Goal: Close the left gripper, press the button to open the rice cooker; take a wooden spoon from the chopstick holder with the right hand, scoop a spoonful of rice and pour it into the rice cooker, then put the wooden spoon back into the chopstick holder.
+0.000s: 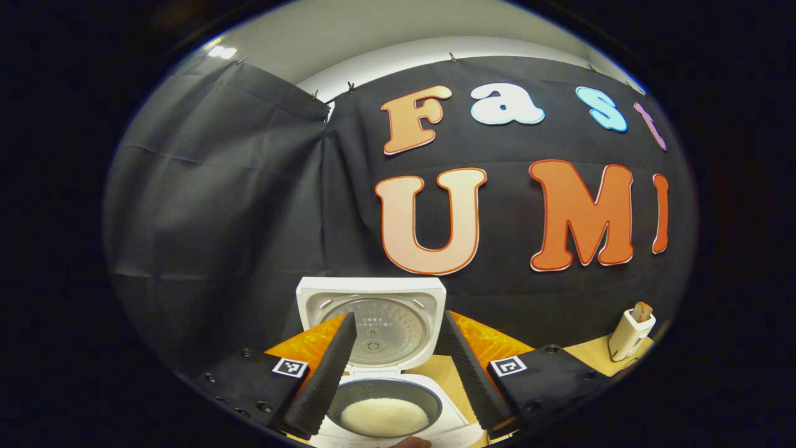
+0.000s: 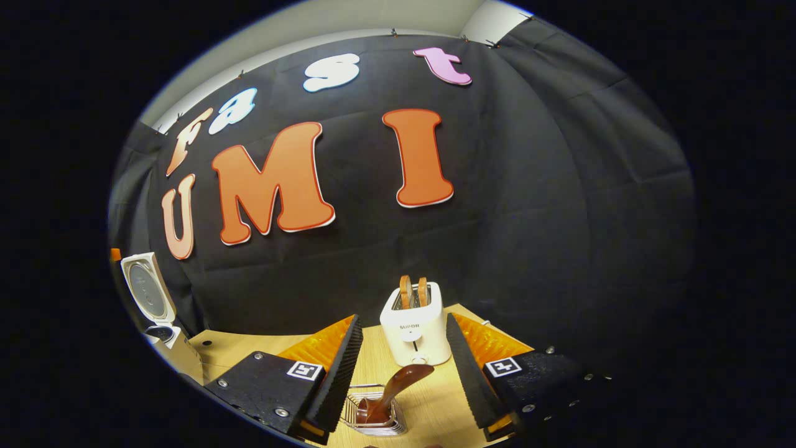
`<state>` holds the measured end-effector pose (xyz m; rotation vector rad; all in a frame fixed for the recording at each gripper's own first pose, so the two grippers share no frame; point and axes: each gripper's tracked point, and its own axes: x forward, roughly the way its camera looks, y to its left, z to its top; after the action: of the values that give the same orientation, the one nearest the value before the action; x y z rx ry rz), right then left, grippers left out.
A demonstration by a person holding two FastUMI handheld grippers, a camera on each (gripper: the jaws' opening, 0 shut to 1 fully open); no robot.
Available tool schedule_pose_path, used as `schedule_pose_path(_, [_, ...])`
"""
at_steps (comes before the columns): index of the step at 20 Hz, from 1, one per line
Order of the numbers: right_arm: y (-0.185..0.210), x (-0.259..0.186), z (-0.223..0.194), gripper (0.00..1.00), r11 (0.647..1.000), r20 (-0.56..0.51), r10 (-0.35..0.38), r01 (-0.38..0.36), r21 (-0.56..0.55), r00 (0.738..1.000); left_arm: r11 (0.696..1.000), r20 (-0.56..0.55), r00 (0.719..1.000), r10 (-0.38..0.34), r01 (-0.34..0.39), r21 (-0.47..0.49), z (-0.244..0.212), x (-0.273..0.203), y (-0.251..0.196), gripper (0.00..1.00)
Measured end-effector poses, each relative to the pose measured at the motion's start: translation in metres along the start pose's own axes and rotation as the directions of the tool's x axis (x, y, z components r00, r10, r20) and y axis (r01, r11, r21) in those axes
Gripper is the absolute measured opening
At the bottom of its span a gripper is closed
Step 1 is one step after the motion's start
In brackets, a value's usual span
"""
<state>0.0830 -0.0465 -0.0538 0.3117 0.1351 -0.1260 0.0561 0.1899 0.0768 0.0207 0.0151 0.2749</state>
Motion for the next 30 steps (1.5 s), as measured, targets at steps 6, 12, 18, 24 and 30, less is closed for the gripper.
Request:
schedule_pose_path(6, [-0.005,-0.016,0.033,0.84,0.997,0.054,-0.003,0.007,-0.077,0.999,0.997,-0.014,0.997,0.074,-0.074,0.016,0.031,0.064,0.036,0.90])
schedule_pose_path(12, [-0.003,-0.024,0.044,0.86,0.994,0.075,0.012,-0.004,-0.108,0.997,0.994,-0.073,0.992,0.104,-0.102,0.026,0.041,0.137,0.051,0.90])
schedule_pose_path(18, [-0.005,-0.026,0.043,0.86,0.994,0.068,0.002,0.005,-0.108,0.998,0.993,-0.187,0.977,0.104,-0.111,-0.029,0.013,0.199,0.062,0.89])
schedule_pose_path(24, [0.000,-0.017,0.033,0.86,0.995,0.058,0.001,0.005,-0.104,0.998,0.993,-0.263,0.958,0.110,-0.116,-0.009,-0.019,0.208,0.066,0.91])
schedule_pose_path(30, [0.052,0.003,0.014,0.86,0.987,0.040,0.083,-0.077,-0.139,0.996,0.997,-0.317,0.948,0.028,-0.050,-0.063,-0.010,0.194,0.062,0.93])
